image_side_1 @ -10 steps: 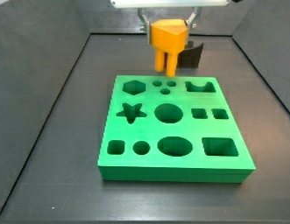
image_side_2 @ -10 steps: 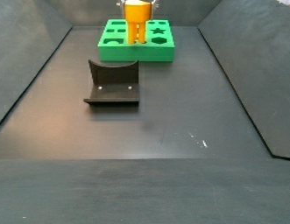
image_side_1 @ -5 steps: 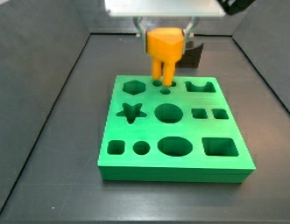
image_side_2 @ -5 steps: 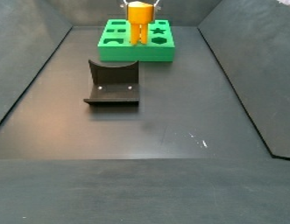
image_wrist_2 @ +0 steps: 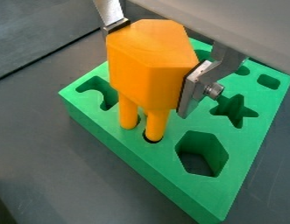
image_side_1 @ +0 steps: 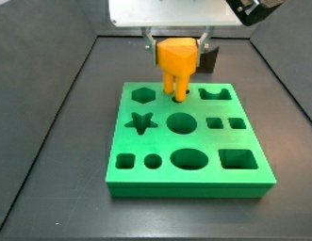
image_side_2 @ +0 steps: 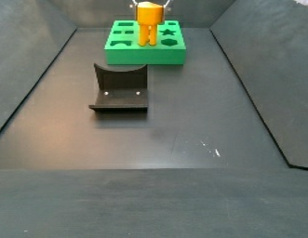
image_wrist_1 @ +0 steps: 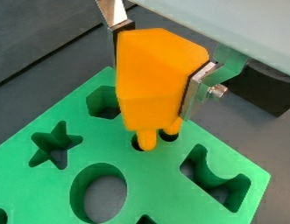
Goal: Insert the 3 prong object.
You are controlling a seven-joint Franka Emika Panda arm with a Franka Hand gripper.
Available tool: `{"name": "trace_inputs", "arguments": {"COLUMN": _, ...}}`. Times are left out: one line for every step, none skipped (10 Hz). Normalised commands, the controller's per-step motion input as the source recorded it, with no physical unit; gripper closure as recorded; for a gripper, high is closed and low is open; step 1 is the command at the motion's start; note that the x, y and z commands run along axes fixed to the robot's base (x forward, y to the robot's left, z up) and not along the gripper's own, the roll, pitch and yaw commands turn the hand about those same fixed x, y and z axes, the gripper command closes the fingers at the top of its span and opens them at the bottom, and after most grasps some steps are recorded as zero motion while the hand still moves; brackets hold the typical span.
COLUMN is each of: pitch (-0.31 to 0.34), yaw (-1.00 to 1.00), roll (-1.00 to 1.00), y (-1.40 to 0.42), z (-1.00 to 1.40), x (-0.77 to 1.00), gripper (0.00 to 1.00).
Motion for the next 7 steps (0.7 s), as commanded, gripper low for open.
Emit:
{"name": "trace_inputs", "arguments": {"pitch": -0.044, "yaw": 0.0, "roll": 0.0, "y": -0.15, "z": -0.38, "x": 0.07, "gripper": 1.0}}
{"name": "trace_inputs", "arguments": {"pitch": 0.0, "yaw": -0.38, "roll": 0.06, "y": 0.0, "z": -0.32, "x": 0.12, "gripper": 1.0}}
{"name": "trace_inputs", "arguments": {"pitch": 0.027, "yaw": -0.7, "roll": 0.07, "y": 0.01, "z": -0.27, "x": 0.08, "gripper": 1.0}}
{"name": "trace_inputs", "arguments": {"pitch": 0.036, "yaw": -0.79, "roll": 0.05, "y": 0.05, "z": -0.26, "x": 0.02, "gripper": 1.0}}
{"name": "trace_inputs", "arguments": {"pitch": 0.016, "yaw": -0.8, "roll": 0.0, "y": 0.03, "z": -0.26, "x": 0.0, "gripper": 1.0}}
{"name": "trace_inputs", "arguments": {"pitch": 0.0, "yaw": -0.63, "roll": 0.0, "y": 0.02, "z": -0.26, "x": 0.0, "gripper": 1.0}}
{"name": "trace_inputs", "arguments": {"pitch": 0.0, "yaw": -0.28, "roll": 0.0, "y": 0.0, "z": -0.25, "x": -0.05, "gripper": 1.0}}
